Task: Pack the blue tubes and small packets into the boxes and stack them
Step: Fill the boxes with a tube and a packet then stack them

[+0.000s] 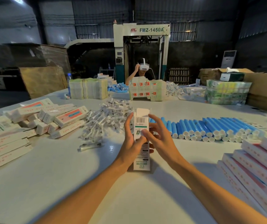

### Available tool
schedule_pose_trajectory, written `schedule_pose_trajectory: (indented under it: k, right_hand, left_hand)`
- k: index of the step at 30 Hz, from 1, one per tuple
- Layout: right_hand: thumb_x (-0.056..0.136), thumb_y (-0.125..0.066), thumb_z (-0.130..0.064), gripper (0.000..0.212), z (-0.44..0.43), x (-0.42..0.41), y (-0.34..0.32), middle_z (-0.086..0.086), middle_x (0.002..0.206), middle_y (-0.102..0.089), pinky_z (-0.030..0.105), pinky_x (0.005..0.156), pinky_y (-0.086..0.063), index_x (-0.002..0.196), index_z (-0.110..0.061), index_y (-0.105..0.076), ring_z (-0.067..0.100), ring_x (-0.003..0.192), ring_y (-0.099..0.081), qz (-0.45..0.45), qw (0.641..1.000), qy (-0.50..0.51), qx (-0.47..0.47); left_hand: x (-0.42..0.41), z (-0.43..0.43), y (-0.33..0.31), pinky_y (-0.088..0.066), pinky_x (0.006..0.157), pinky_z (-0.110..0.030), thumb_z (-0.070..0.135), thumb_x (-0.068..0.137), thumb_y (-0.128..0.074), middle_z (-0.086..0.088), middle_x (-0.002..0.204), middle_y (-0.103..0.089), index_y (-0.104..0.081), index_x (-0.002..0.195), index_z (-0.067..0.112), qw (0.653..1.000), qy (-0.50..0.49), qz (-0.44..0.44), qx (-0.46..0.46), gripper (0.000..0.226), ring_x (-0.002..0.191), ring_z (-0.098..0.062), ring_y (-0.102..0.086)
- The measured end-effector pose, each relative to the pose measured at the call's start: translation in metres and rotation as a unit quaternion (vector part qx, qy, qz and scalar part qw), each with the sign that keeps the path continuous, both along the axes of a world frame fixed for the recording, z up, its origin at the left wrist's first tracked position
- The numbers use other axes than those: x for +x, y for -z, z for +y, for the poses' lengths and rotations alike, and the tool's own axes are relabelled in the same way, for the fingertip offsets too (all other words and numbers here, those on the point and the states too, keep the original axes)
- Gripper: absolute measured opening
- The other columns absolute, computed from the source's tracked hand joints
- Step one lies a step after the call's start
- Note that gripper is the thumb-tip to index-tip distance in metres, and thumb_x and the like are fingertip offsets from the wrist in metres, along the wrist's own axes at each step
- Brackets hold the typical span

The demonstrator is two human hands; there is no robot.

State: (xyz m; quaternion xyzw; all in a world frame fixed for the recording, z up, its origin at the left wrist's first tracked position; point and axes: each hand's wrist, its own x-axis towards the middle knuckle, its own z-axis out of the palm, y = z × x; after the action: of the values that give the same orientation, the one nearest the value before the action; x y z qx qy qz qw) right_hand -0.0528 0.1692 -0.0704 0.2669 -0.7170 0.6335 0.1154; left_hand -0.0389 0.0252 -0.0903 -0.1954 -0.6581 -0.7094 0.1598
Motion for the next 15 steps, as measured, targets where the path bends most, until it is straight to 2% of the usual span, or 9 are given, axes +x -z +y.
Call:
schedule_pose_trajectory:
  k: [1, 3, 6, 8, 10, 12, 15]
  right_hand:
    - [0.101, -0.067, -0.025, 0.054, -0.0006, 0.0008, 0.0001, -0.011, 0.115, -0.072, 0.028, 0.070, -0.060, 0.148, -0.038, -0.043, 0.015, 0.101, -0.073, 0.001, 1.000, -0.003, -0.014]
    - [0.101, -0.067, -0.022, 0.054, -0.0001, 0.0028, -0.0005, -0.011, 0.116, -0.072, 0.031, 0.074, -0.062, 0.147, -0.038, -0.044, 0.017, 0.104, -0.073, 0.000, 0.999, -0.011, -0.034]
    - [0.101, -0.068, -0.021, 0.052, 0.0033, 0.0040, -0.0010, -0.010, 0.121, -0.071, 0.041, 0.088, -0.063, 0.144, -0.041, -0.046, 0.017, 0.113, -0.069, -0.005, 0.998, -0.028, -0.047]
    - [0.100, -0.069, -0.020, 0.050, 0.0044, 0.0035, -0.0026, -0.010, 0.123, -0.070, 0.047, 0.093, -0.061, 0.141, -0.041, -0.049, 0.016, 0.116, -0.068, -0.014, 0.998, -0.036, -0.055]
    - [0.100, -0.069, -0.019, 0.048, 0.0052, 0.0016, -0.0042, -0.009, 0.123, -0.070, 0.050, 0.097, -0.059, 0.139, -0.039, -0.050, 0.018, 0.118, -0.067, -0.012, 0.998, -0.038, -0.052]
    - [0.099, -0.070, -0.019, 0.047, 0.0058, -0.0003, -0.0054, -0.013, 0.122, -0.070, 0.048, 0.098, -0.058, 0.137, -0.039, -0.051, 0.017, 0.118, -0.067, 0.002, 0.999, -0.039, -0.036]
    - [0.100, -0.067, -0.029, 0.038, 0.0081, -0.0054, -0.0046, -0.019, 0.121, -0.069, 0.037, 0.096, -0.059, 0.131, -0.043, -0.049, 0.010, 0.116, -0.066, 0.028, 0.999, -0.036, 0.002]
  left_hand:
    - [-0.0008, -0.0008, -0.0005, -0.060, 0.085, -0.023, 0.001, 0.107, -0.057, 0.012, 0.144, -0.061, -0.016, 0.161, 0.045, 1.000, -0.006, 0.015, -0.010, 0.081, 0.125, -0.007, -0.066]
    - [-0.0027, -0.0015, -0.0013, -0.061, 0.086, -0.028, -0.002, 0.100, -0.066, 0.004, 0.151, -0.054, -0.017, 0.160, 0.052, 0.999, -0.007, 0.020, -0.031, 0.095, 0.129, -0.011, -0.064]
    - [-0.0054, -0.0004, -0.0016, -0.065, 0.082, -0.038, 0.004, 0.082, -0.082, 0.002, 0.147, -0.056, -0.021, 0.156, 0.060, 0.998, -0.023, 0.012, -0.052, 0.111, 0.125, -0.016, -0.066]
    - [-0.0082, 0.0008, -0.0004, -0.064, 0.088, -0.037, 0.007, 0.077, -0.087, 0.005, 0.144, -0.059, -0.026, 0.154, 0.058, 0.997, -0.039, 0.012, -0.061, 0.111, 0.126, -0.015, -0.066]
    - [-0.0087, 0.0012, -0.0005, -0.064, 0.084, -0.032, 0.006, 0.076, -0.087, 0.013, 0.138, -0.064, -0.029, 0.153, 0.056, 0.996, -0.054, 0.008, -0.073, 0.109, 0.121, -0.010, -0.069]
    - [-0.0084, -0.0006, -0.0003, -0.064, 0.083, -0.031, 0.005, 0.078, -0.087, 0.014, 0.136, -0.067, -0.029, 0.155, 0.050, 0.993, -0.067, 0.003, -0.093, 0.107, 0.118, -0.008, -0.070]
    - [-0.0077, -0.0024, -0.0020, -0.065, 0.085, -0.038, 0.009, 0.076, -0.087, 0.016, 0.134, -0.068, -0.028, 0.157, 0.043, 0.991, -0.076, 0.003, -0.113, 0.107, 0.116, -0.009, -0.071]
